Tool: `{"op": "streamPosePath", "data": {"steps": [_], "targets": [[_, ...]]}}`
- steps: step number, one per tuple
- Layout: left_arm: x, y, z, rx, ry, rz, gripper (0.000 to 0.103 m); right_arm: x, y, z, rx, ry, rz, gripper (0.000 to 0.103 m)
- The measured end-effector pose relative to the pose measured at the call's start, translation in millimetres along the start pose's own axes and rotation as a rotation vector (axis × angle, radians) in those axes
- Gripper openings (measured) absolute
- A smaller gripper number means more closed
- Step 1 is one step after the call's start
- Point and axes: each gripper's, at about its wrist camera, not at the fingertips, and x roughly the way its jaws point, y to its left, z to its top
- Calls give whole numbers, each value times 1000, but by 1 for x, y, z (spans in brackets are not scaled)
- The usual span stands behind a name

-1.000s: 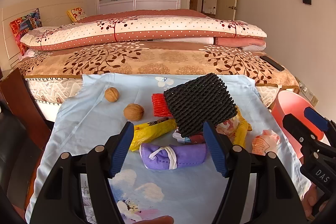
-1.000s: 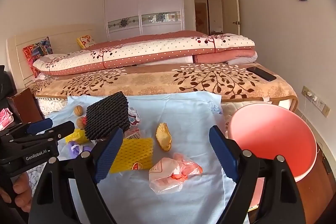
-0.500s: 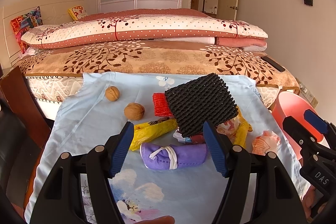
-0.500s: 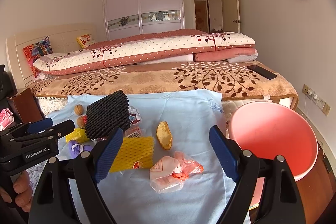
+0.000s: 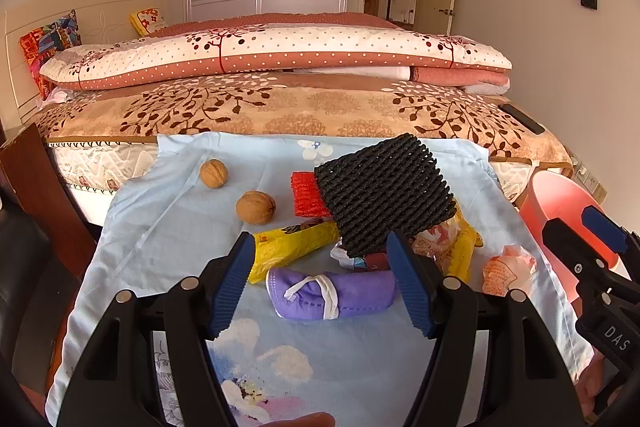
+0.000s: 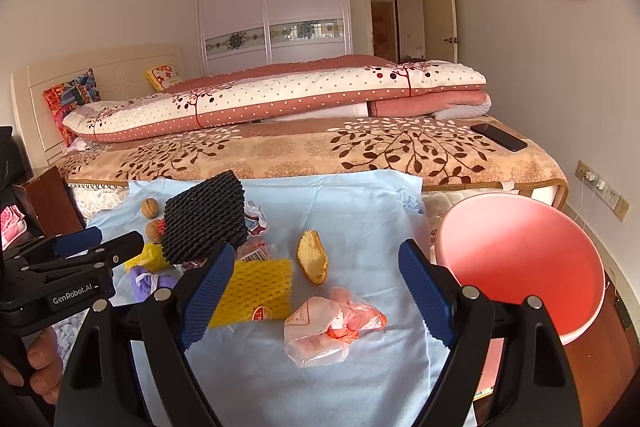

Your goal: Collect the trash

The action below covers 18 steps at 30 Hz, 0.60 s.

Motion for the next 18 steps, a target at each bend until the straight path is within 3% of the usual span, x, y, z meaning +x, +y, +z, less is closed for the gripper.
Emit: {"op": "streamPosePath", "data": {"steps": [18], "targets": [[2,0,-3,-3,10,0,69,2,-2,-3,-5,20,6,82]]}}
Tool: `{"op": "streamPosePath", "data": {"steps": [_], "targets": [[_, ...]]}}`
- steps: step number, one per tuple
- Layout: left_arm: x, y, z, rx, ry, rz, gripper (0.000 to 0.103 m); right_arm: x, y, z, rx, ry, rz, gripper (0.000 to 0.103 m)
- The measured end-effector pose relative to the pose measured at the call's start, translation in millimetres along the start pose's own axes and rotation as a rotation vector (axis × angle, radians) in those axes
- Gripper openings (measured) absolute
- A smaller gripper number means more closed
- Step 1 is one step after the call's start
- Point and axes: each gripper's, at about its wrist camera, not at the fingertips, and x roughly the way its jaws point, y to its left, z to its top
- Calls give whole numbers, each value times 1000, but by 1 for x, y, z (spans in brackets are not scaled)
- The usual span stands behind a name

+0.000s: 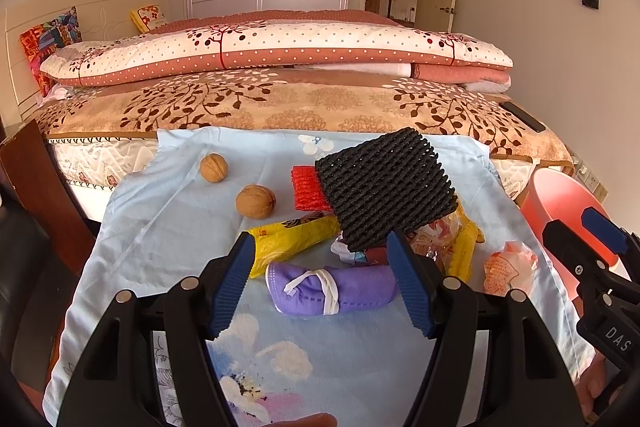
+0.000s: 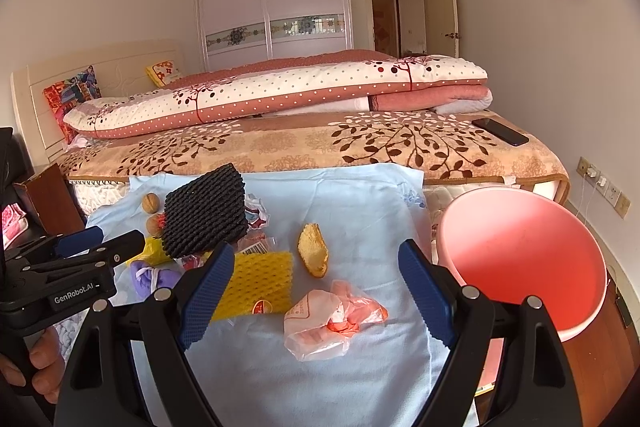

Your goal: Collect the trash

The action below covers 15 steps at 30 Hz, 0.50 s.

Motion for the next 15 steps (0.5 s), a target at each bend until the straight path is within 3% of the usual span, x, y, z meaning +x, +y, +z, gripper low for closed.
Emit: {"op": "streamPosePath", "data": {"steps": [15], "targets": [[0,0,0,-1,1,0,69,1,0,-2,-1,11,0,83]]}}
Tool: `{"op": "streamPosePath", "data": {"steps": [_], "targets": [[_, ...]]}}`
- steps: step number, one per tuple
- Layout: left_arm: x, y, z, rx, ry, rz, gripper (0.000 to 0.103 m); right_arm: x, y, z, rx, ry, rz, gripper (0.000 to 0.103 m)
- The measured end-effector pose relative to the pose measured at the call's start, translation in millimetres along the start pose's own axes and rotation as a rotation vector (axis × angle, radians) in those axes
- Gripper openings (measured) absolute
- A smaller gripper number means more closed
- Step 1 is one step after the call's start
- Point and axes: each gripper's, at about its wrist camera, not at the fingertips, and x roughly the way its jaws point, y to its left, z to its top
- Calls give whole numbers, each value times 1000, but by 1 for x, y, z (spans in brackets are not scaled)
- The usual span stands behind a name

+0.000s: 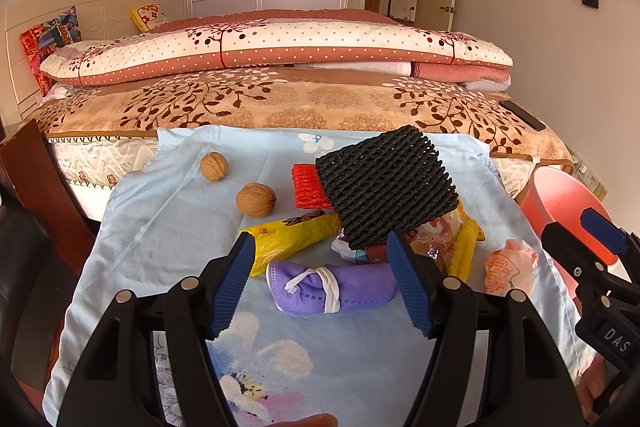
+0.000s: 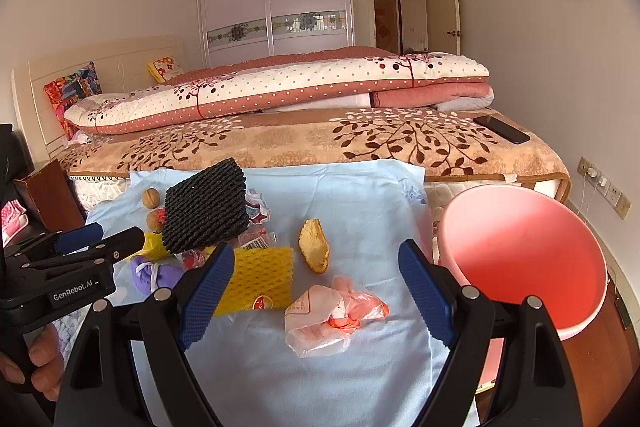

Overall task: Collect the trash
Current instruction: 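Move both tools toward the yellow foam net and white plastic bag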

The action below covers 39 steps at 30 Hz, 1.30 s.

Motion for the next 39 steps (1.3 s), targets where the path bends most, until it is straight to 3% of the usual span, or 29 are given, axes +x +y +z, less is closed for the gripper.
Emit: {"op": "streamPosePath", "data": {"steps": [27,39], "targets": [[-3,6,-6,-7,-11,-60,69,6,-15,-7,34,54,-11,82],[-9,-13,-8,54,16,-246,69,17,-23,-12,57,103,-17,82]]}}
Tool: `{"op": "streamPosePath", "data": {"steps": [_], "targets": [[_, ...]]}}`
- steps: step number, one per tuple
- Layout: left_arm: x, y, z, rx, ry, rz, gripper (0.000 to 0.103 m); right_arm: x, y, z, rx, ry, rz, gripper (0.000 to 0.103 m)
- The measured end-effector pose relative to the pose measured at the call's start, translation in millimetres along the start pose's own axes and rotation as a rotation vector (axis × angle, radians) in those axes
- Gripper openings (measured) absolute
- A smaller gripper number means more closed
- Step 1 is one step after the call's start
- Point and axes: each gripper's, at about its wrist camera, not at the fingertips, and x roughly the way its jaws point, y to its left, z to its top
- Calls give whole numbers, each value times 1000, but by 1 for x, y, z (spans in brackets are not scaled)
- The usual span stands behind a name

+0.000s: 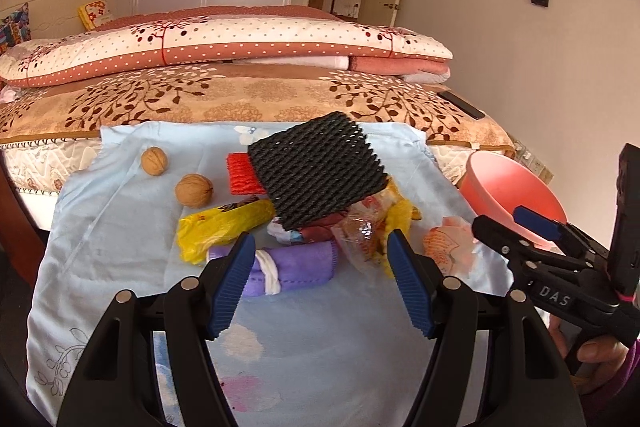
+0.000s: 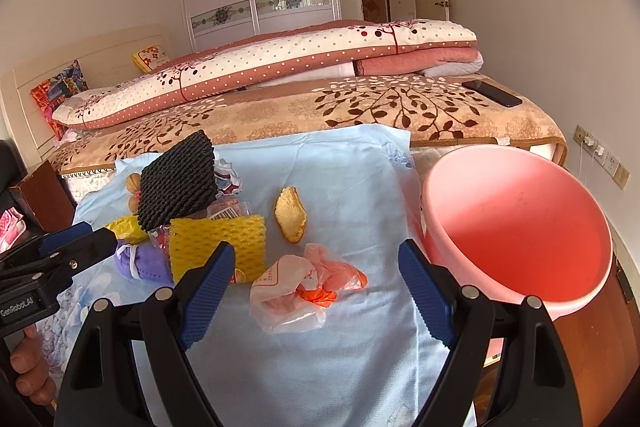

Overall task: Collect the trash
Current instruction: 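Move both tools toward the yellow foam net and white plastic bag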

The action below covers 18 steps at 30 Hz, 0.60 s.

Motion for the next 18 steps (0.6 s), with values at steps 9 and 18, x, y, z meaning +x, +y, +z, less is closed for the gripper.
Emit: {"op": "streamPosePath", "data": {"steps": [9,18], "targets": [[15,-24,4,47,35,-90,50,4,-10,-1,21,23,-6,82],[33,-33,5,45,88,-127,38,7,-12,-1,2,44,-16,81]]}}
